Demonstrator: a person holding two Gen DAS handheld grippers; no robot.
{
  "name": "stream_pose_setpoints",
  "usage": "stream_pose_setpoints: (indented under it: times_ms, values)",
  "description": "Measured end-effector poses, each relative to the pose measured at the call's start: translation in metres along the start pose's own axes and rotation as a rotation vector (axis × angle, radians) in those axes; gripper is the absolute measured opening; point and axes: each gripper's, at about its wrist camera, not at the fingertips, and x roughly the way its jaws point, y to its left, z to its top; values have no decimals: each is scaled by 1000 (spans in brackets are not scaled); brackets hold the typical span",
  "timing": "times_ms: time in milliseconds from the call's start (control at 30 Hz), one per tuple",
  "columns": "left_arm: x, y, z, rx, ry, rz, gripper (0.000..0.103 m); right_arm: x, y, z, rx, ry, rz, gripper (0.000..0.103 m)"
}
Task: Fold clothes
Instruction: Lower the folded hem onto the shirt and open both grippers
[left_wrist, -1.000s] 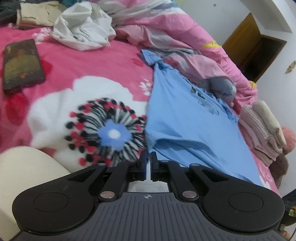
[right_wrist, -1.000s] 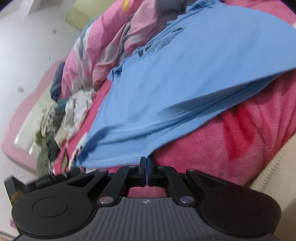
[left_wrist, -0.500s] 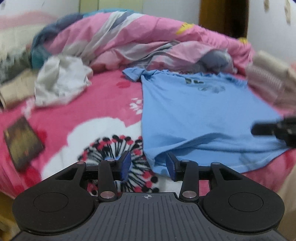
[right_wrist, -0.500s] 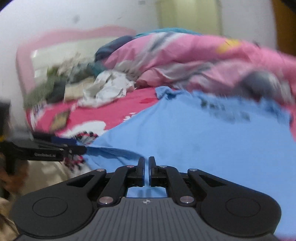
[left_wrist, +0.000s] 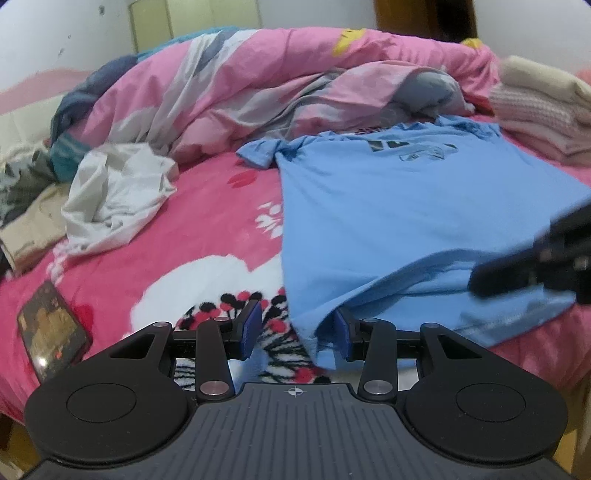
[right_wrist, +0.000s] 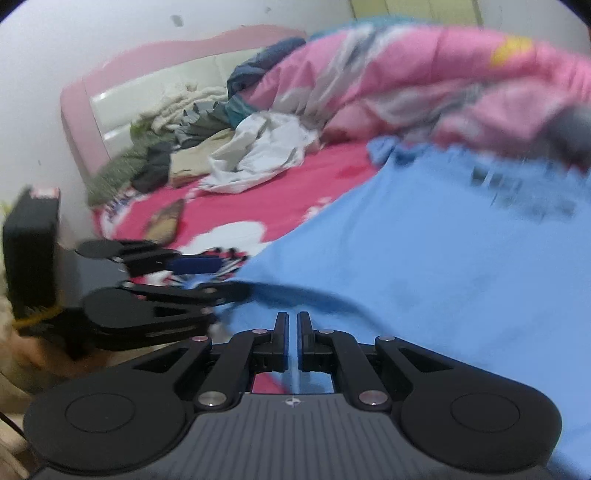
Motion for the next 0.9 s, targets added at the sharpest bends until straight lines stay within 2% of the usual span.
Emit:
stream_pose_setpoints:
  times_ms: [67,233,267,333,400,700,800,900]
  values:
    - [1,3,0,-21,2,-11,41,9,-2,0,52,16,17,4]
    - [4,8,0,-41,15,-20,41,31,-1,0,92,41,14,6]
    - [5,9,-1,-44,17,-21,41,35,-1,0,100,46,14,8]
    - [6,11,-1,-54,22,-23,41,37,-2,0,118,48,22,21]
    - [7,13,-2,-63,23,-29,41,38,-1,0,126,45,31,25]
    - [11,18,-3,-90,30,-45,41,51,0,1,128,47,10,24]
    - [11,18,-3,-94,30,-46,41,52,-2,0,140,39,8,19]
    - [11,19,-3,-99,31,-47,41,52,-5,-2,154,29,7,8]
